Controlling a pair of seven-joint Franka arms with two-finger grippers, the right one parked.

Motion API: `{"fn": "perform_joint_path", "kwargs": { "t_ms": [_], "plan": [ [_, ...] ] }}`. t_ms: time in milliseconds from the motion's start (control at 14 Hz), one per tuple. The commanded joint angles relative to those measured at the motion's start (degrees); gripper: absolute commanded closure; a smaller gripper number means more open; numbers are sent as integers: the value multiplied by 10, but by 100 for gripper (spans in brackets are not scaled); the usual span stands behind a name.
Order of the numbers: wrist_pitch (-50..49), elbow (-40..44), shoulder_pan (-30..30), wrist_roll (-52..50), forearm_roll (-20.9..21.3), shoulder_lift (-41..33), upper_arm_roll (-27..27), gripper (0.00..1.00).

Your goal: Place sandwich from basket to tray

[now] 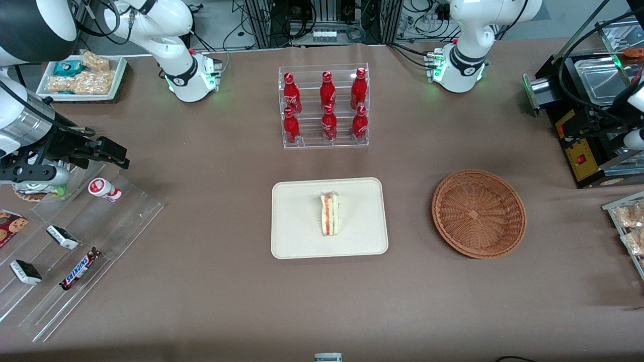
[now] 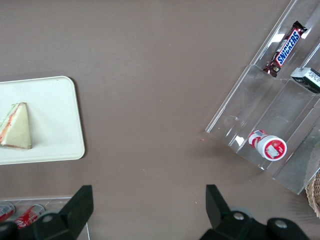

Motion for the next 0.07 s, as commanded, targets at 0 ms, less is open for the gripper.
{"fn": "perform_joint_path", "kwargs": {
  "t_ms": [0],
  "plan": [
    [-6,3,3,13,-2,3,-4,0]
  ]
}}
